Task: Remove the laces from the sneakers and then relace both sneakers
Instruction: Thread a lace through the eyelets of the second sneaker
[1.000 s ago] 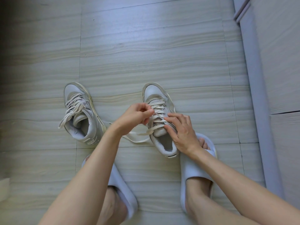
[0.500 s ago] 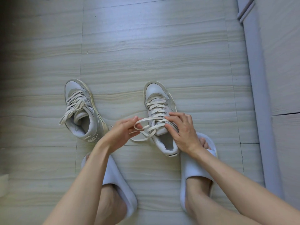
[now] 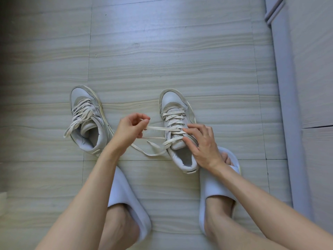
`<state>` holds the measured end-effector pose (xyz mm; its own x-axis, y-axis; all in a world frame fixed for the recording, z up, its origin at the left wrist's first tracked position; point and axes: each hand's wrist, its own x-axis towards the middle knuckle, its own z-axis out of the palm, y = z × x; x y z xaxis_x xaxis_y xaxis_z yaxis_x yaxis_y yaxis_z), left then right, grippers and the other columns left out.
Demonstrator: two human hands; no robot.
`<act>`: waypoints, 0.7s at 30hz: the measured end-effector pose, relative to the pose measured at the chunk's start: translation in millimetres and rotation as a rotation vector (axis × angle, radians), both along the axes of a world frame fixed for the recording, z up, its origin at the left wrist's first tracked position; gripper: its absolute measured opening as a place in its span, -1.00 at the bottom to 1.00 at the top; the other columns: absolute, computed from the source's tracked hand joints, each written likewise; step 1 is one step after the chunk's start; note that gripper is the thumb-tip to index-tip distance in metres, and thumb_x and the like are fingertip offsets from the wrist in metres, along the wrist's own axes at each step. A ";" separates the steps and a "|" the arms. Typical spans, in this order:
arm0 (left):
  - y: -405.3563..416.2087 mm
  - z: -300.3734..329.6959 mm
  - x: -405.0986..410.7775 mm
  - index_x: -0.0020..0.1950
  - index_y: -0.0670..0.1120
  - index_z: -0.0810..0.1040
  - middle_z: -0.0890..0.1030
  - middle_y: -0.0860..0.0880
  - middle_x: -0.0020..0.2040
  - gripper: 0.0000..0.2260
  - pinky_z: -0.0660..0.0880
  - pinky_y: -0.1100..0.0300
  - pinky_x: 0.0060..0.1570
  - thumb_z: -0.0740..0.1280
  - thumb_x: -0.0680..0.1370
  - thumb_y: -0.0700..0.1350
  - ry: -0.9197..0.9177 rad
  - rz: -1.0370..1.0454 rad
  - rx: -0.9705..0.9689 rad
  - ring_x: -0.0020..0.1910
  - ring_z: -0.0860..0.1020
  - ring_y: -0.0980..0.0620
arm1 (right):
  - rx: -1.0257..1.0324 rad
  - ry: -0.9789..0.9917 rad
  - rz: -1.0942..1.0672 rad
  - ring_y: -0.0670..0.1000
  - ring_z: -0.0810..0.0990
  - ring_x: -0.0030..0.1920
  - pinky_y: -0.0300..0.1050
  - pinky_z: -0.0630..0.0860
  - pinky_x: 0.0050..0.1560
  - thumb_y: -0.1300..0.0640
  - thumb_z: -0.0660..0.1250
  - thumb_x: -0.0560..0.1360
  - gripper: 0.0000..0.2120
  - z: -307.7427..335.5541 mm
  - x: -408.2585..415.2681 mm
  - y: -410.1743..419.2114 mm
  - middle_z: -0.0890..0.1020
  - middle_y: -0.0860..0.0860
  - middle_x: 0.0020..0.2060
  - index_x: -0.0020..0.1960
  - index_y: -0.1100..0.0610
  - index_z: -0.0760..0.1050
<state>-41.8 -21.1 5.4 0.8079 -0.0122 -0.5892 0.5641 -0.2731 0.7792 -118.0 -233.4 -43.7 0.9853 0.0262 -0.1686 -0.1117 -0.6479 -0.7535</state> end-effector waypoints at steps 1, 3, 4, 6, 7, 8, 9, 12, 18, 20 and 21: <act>1.6 3.9 4.0 -0.13 -0.08 0.53 0.48 -0.04 -0.34 -0.86 0.40 0.38 -0.45 0.28 0.55 -0.30 -0.028 -0.022 0.046 -0.48 0.44 0.21 | 0.006 0.009 0.000 0.17 0.42 0.13 -0.23 0.24 0.17 0.10 0.34 0.50 -0.77 0.2 0.4 -0.1 0.54 0.05 0.15 0.14 0.09 0.58; -1.3 9.4 6.3 -0.05 -0.12 0.54 0.50 -0.05 -0.30 -0.91 0.42 0.38 -0.36 0.29 0.55 -0.29 -0.073 -0.052 0.079 -0.42 0.46 0.19 | 0.013 0.022 0.007 0.16 0.41 0.15 -0.19 0.25 0.17 0.13 0.37 0.50 -0.77 1.7 0.8 -1.3 0.54 0.05 0.15 0.15 0.10 0.57; -6.1 10.9 4.1 0.02 -0.14 0.54 0.50 -0.03 -0.27 -0.91 0.41 0.40 -0.32 0.30 0.54 -0.27 -0.102 -0.069 0.119 -0.36 0.45 0.17 | 0.015 0.021 0.012 0.16 0.41 0.15 -0.19 0.25 0.17 0.14 0.37 0.49 -0.77 2.9 1.8 -2.4 0.54 0.05 0.15 0.15 0.10 0.57; -19.5 9.8 -7.9 0.13 -0.11 0.50 0.50 -0.01 -0.16 -0.81 0.38 0.44 -0.21 0.34 0.53 -0.20 -0.157 -0.066 0.217 -0.22 0.46 0.16 | 0.025 0.015 0.018 0.14 0.44 0.13 -0.23 0.25 0.13 0.14 0.38 0.49 -0.79 7.4 6.0 -3.7 0.56 0.04 0.13 0.12 0.11 0.58; -27.3 7.6 -15.7 0.17 -0.09 0.47 0.50 -0.02 -0.07 -0.75 0.39 0.42 -0.10 0.37 0.51 -0.16 -0.151 -0.024 0.239 -0.13 0.47 0.14 | 0.034 0.024 0.008 0.12 0.46 0.11 -0.25 0.26 0.10 0.13 0.37 0.49 -0.82 11.0 9.7 -4.0 0.57 0.02 0.10 0.08 0.11 0.60; -34.5 4.5 -25.5 0.22 -0.08 0.43 0.49 -0.04 0.03 -0.68 0.40 0.36 0.03 0.39 0.50 -0.13 -0.115 0.029 0.234 -0.02 0.47 0.12 | 0.040 0.044 -0.011 0.10 0.48 0.09 -0.26 0.27 0.06 0.11 0.37 0.49 -0.86 15.0 13.5 -3.8 0.59 0.01 0.05 0.02 0.11 0.61; -41.4 0.7 -35.9 0.26 -0.06 0.39 0.45 -0.05 0.13 -0.61 0.40 0.27 0.14 0.41 0.49 -0.10 -0.066 0.074 0.207 0.09 0.45 0.09 | 0.027 0.064 -0.025 0.09 0.50 0.06 -0.23 0.31 0.04 0.10 0.37 0.49 -0.90 18.9 17.5 -3.4 0.60 0.00 0.01 -0.03 0.10 0.61; -59.5 -8.8 -62.6 0.30 -0.04 0.33 0.44 -0.05 0.24 -0.52 0.41 0.12 0.25 0.44 0.46 -0.10 0.082 0.122 0.076 0.22 0.46 0.03 | -0.124 0.107 0.025 0.06 0.53 0.02 -0.10 0.38 -0.02 0.06 0.36 0.48 -0.90 28.8 28.5 -2.7 0.61 -0.02 -0.08 -0.08 0.07 0.60; -72.1 -13.4 -72.0 0.27 -0.07 0.33 0.55 -0.08 0.16 -0.53 0.47 0.16 0.15 0.45 0.44 -0.18 0.104 0.153 -0.017 0.10 0.54 0.02 | -0.167 0.281 0.150 -0.02 0.45 -0.05 -0.13 0.32 -0.06 0.09 0.31 0.50 -0.91 35.5 47.2 -5.2 0.48 -0.07 -0.16 -0.18 0.04 0.50; -72.5 -13.6 -71.8 0.27 -0.07 0.32 0.54 -0.08 0.16 -0.53 0.45 0.06 0.20 0.45 0.45 -0.19 0.085 0.106 0.016 0.13 0.54 -0.01 | -0.056 0.420 0.182 -0.05 0.41 -0.17 -0.16 0.31 -0.10 0.14 0.29 0.52 -0.81 36.3 55.2 -10.2 0.45 -0.01 -0.23 -0.26 0.15 0.47; -73.2 -13.6 -72.0 0.27 -0.06 0.32 0.54 -0.07 0.15 -0.54 0.44 0.04 0.21 0.44 0.45 -0.19 0.078 0.083 0.029 0.13 0.54 -0.01 | -0.009 0.477 0.201 -0.05 0.39 -0.22 -0.16 0.29 -0.17 0.17 0.28 0.52 -0.76 37.2 59.0 -13.8 0.44 0.04 -0.27 -0.28 0.25 0.46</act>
